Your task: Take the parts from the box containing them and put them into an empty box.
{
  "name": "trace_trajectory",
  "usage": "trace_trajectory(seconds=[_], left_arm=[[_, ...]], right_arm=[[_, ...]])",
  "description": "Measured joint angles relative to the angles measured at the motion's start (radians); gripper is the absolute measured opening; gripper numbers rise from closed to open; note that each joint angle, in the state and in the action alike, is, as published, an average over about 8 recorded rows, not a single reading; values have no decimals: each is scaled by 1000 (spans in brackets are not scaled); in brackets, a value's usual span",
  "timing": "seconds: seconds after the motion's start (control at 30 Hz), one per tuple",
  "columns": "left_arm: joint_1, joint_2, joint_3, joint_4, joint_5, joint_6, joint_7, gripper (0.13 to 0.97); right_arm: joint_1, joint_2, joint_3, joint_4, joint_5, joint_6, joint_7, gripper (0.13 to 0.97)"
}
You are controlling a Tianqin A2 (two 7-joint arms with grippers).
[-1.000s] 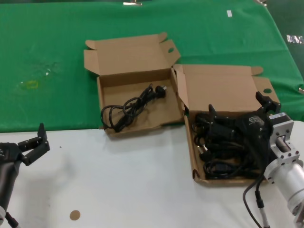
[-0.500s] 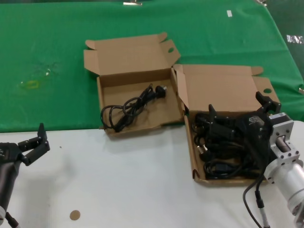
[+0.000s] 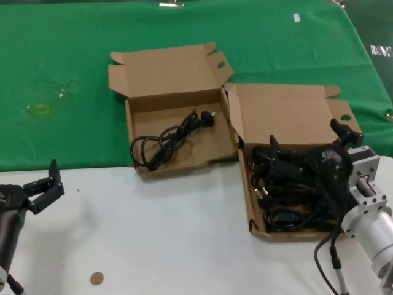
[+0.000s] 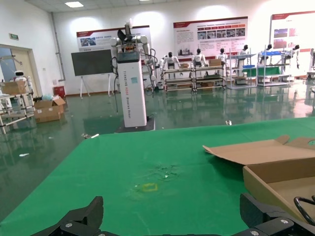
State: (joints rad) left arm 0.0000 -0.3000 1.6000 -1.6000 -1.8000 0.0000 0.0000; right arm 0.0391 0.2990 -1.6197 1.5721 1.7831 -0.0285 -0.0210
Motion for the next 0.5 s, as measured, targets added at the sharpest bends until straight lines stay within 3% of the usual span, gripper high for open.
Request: trace_trajectory(seconds=[0.5], left_arm=[[0, 0, 0, 0, 0, 0, 0, 966]], right_arm=[[0, 0, 0, 0, 0, 0, 0, 966]])
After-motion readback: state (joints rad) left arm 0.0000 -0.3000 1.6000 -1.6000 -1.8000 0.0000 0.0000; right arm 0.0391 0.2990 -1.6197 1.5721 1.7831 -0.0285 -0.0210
